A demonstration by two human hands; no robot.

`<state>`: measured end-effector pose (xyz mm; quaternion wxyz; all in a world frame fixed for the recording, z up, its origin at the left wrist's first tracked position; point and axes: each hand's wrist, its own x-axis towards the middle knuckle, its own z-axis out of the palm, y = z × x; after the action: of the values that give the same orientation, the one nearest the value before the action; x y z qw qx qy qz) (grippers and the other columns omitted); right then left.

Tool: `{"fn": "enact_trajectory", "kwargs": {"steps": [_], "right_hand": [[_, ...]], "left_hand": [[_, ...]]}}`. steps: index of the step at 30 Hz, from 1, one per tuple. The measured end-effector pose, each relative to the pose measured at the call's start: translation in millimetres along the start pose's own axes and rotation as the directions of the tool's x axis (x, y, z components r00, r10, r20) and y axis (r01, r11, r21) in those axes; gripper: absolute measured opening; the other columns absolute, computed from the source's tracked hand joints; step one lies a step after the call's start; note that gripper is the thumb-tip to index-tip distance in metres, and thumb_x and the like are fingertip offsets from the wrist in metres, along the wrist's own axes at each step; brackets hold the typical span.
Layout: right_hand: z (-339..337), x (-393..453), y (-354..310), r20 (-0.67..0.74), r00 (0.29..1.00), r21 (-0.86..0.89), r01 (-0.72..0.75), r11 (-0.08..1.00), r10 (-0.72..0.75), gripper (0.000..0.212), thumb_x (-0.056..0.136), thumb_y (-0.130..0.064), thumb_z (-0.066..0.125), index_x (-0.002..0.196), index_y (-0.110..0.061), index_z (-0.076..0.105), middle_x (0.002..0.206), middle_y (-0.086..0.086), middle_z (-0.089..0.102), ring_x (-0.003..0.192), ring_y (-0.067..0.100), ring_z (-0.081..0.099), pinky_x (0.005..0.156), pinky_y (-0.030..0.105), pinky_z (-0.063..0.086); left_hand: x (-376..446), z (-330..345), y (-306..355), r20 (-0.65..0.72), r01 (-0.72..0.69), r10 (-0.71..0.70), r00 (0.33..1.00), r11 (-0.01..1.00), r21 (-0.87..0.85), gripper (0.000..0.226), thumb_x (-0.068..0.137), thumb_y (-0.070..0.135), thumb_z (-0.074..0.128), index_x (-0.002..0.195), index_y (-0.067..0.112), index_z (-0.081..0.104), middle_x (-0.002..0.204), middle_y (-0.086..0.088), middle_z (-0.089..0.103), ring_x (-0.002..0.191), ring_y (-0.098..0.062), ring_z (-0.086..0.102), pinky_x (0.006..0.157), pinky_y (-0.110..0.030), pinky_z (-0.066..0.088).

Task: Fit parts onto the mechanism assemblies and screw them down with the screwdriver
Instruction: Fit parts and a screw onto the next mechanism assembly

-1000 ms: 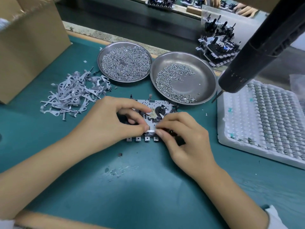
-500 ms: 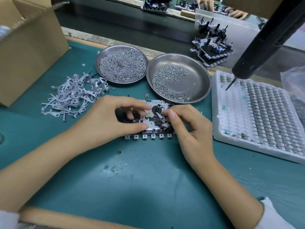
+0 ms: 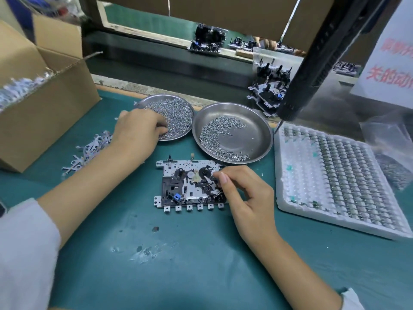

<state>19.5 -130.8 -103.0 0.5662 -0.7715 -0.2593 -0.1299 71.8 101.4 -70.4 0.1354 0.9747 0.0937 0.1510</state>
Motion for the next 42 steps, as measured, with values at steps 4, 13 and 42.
{"fn": "enact_trajectory", "kwargs": {"steps": [4,13,42], "right_hand": [[0.3,-0.2,0.0,0.002,1.000,-0.003,0.007,1.000,-0.007,0.017,0.090,-0.010,0.058,0.084,-0.001,0.071,0.082,0.002,0.065,0.080,0.011,0.060,0.073,0.024,0.048],[0.6,-0.5,0.6,0.007,1.000,0.012,0.003,1.000,-0.003,0.016,0.090,-0.009,0.059,0.084,-0.002,0.071,0.082,0.000,0.065,0.079,0.011,0.061,0.072,0.022,0.048],[1.1,0.9,0.7,0.012,1.000,0.006,0.013,1.000,-0.013,0.015,0.089,-0.009,0.059,0.082,-0.003,0.071,0.081,-0.002,0.064,0.077,0.009,0.060,0.069,0.023,0.048]], "left_hand": [[-0.9,2.0,-0.1,-0.086,0.032,-0.035,0.996,0.999,-0.029,0.010,0.091,0.024,0.063,0.095,0.024,0.073,0.095,-0.001,0.072,0.095,-0.026,0.060,0.087,-0.033,0.026],[-1.2,6.8,-5.9,-0.153,0.014,-0.018,0.988,1.000,-0.026,0.016,0.094,0.022,0.057,0.103,0.020,0.071,0.099,-0.008,0.068,0.100,-0.032,0.054,0.089,-0.037,0.026],[-9.8,3.4,-2.5,-0.146,-0.006,-0.048,0.988,0.939,-0.344,0.014,0.088,0.014,0.066,0.100,0.007,0.068,0.083,0.000,0.063,0.077,-0.015,0.058,0.081,-0.026,0.045]]}}
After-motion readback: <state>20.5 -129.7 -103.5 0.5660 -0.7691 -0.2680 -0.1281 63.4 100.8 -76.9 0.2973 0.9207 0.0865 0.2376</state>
